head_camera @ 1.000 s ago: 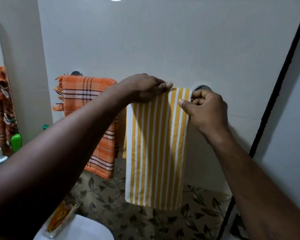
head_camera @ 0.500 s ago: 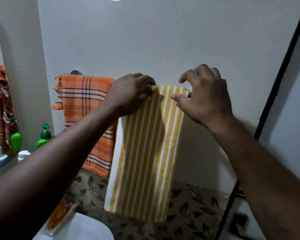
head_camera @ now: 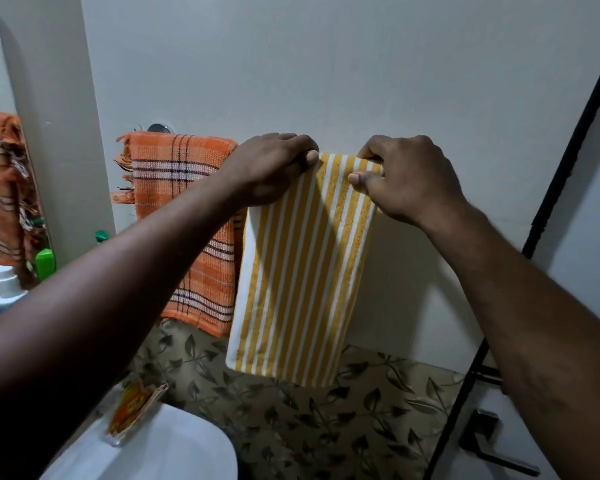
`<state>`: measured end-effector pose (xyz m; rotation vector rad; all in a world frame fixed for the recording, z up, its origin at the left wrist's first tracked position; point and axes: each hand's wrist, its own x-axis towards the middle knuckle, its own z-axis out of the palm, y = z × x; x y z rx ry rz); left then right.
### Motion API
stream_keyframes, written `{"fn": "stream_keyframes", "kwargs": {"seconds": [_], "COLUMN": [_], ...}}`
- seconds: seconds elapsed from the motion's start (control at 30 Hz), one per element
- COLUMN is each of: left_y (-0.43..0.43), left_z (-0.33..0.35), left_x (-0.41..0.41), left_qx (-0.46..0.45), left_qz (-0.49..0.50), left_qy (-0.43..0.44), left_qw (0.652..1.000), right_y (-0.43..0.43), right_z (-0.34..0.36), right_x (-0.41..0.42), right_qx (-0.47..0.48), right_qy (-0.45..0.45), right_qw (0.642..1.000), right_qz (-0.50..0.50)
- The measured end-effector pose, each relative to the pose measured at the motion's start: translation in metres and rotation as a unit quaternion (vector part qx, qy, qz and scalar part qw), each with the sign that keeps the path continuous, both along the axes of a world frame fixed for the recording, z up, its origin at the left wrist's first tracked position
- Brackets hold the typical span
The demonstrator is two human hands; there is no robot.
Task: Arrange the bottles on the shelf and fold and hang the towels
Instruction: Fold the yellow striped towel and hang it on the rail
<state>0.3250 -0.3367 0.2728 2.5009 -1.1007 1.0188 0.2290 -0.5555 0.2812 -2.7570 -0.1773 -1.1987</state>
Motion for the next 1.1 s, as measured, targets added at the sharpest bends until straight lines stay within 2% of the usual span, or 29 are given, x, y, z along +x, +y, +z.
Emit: {"fn": "stream_keyframes", "kwargs": {"seconds": [0.27,0.37,0.43,0.53,0.6,0.67,0.9,1.0,1.1], "left_y": [-0.015,-0.019,-0.02,-0.016,-0.009,-0.001,-0.002,0.001,0.006], "left_z": [0.002,0.0,0.0,-0.001,-0.007,-0.014,0.005,0.009,-0.003], "left_x": [-0.002,-0.002,-0.001,-0.005,-0.011,-0.015,-0.008,-0.008,-0.019], "left_qx": [-0.008,-0.014,-0.015,-0.054,-0.075,-0.06,0.012,0.017,0.002], "left_qz": [0.079,0.104,0.112,0.076,0.046,0.039,0.067,0.063,0.073], "left_qy": [0.006,-0.014,-0.02,-0.031,-0.122,-0.15,0.025,0.06,0.033], "left_qw": [0.997,0.994,0.993,0.995,0.989,0.986,0.997,0.996,0.997], "right_y": [0.004,0.016,0.027,0.037,0.034,0.03,0.038,0.035,0.03], "right_z": [0.022,0.013,0.001,-0.012,-0.016,-0.014,0.017,0.015,0.001], "right_x": [-0.006,-0.011,-0.015,-0.013,-0.007,-0.002,0.005,0.006,0.004], "right_qx": [-0.01,-0.085,-0.133,-0.167,-0.181,-0.197,-0.194,-0.196,-0.18], "right_qy": [0.146,0.077,0.024,0.036,0.057,0.078,0.175,0.146,0.089], "right_qw": [0.989,0.992,0.99,0.984,0.98,0.975,0.958,0.964,0.976], "right_qz": [-0.008,-0.049,-0.04,-0.042,-0.059,-0.072,-0.117,-0.107,-0.083]}}
